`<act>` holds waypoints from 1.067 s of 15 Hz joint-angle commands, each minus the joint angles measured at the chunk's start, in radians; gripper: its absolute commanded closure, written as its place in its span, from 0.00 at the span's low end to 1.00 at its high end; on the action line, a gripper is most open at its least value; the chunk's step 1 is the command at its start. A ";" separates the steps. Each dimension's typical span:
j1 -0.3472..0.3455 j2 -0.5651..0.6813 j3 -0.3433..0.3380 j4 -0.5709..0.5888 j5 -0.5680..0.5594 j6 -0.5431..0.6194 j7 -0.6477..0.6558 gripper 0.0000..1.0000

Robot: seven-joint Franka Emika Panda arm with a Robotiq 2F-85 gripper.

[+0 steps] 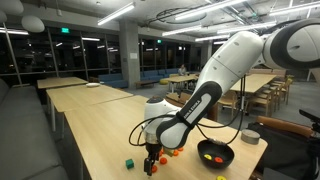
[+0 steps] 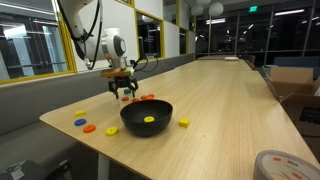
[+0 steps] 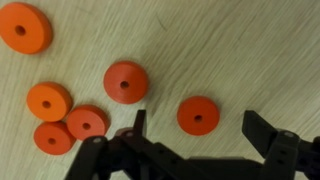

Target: Place one yellow ring and five orange rings inside the black bowl

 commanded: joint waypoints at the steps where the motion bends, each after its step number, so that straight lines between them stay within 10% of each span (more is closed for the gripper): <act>1: 0.001 0.010 0.001 0.033 -0.007 -0.027 0.003 0.34; 7: 0.004 0.006 -0.001 0.039 -0.011 -0.038 0.011 0.80; 16: 0.025 -0.189 -0.139 -0.048 -0.189 -0.258 0.318 0.82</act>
